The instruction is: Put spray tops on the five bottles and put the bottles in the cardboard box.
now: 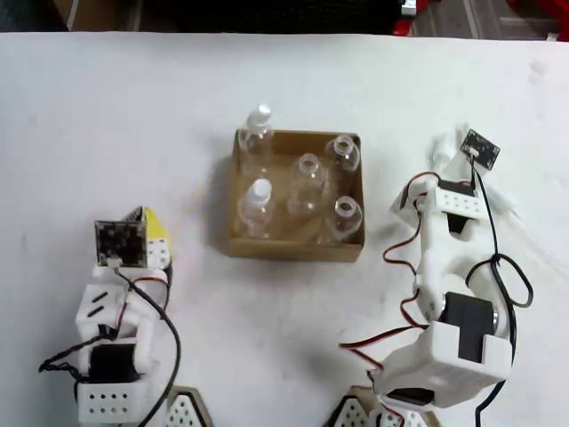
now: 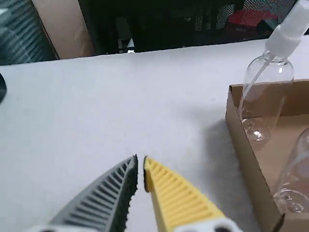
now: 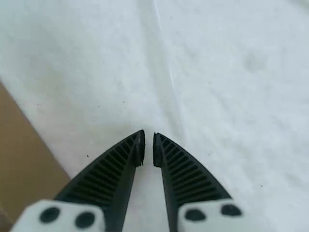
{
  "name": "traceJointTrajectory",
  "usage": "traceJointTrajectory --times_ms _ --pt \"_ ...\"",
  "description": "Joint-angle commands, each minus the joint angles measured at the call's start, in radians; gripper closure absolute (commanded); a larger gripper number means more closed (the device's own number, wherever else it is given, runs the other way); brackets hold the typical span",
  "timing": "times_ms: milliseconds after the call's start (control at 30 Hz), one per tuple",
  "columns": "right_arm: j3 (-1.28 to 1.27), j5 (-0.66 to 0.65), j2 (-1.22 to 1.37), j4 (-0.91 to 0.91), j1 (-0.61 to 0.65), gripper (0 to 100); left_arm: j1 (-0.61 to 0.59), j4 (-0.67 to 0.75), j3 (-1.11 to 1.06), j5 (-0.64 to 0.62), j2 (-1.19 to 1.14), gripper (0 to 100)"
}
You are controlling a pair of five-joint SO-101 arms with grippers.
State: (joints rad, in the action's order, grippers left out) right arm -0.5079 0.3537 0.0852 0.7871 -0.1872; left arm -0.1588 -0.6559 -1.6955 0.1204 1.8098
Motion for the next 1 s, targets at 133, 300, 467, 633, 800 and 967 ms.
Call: traceJointTrajectory --times_ms 133,300,467,633,800,967 --pt "0.008 -0.009 -0.005 -0.007 0.018 97.8 -0.004 -0.008 0.003 0.025 0.016 98" --pt "0.008 -0.009 -0.005 -0.007 0.018 97.8 0.045 -0.034 0.003 0.169 0.016 98" --pt "0.008 -0.04 -0.005 -0.007 0.018 97.8 0.048 -0.032 0.003 0.173 0.016 98" --pt "0.009 -0.244 -0.005 -0.007 0.019 97.8 0.116 -0.014 0.002 0.252 -0.036 98" --pt "0.072 -0.252 -0.025 0.047 -0.024 97.8 0.165 0.072 -0.002 0.311 -0.142 98" --pt "0.292 -0.287 -0.022 0.231 -0.073 97.8 0.168 0.106 0.005 0.313 -0.205 98"
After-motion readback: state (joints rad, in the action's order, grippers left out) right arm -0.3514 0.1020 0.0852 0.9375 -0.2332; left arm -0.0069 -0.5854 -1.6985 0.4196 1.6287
